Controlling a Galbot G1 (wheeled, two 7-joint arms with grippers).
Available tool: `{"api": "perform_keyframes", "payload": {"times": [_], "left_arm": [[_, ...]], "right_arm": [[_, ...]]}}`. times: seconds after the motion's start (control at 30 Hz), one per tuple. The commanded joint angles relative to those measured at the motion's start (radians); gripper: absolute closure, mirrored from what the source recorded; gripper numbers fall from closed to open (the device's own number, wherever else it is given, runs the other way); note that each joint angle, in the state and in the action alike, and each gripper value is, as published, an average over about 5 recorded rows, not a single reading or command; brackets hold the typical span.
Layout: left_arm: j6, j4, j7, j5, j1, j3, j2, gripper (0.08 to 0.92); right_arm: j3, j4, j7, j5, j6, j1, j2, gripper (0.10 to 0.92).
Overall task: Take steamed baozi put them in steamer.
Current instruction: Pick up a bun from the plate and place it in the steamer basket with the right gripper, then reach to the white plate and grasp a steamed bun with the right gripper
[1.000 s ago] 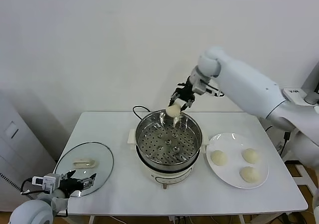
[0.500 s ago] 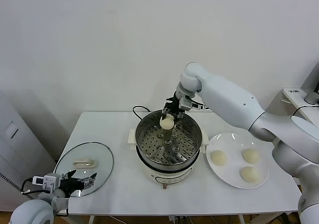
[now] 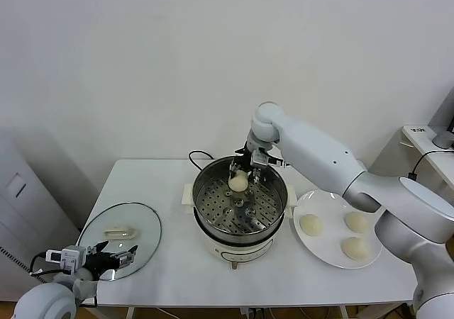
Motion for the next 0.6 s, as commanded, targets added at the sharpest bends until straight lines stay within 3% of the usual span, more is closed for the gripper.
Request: {"api": "perform_keyframes", "payload": {"times": [0.03,0.17,0.33,0.6], "left_arm": [[0.000,0.003,0.000,-0.003,0.000,-0.005,0.001,0.177],[-0.001,0.001,0.000,-0.006,0.003,-0.009,0.003,0.177],[-0.002,-0.003,0.000,-0.006,0.011,-0.014,0.001,0.177],[-0.004,-0.008,-0.001,-0.006,0.020,-0.027,-0.006,0.177]], "right_arm": [[-0.004,-0.002,0.000,0.072,0.049,0.027,-0.012,0.298],[-0.083,-0.004,-0.036,0.273,0.049,0.132,-0.066,0.216],[-0.199,-0.037,-0.094,0.507,0.005,0.268,-0.136,0.203],[-0.465,-0.059,-0.135,0.813,-0.414,0.428,-0.253,0.203]]}}
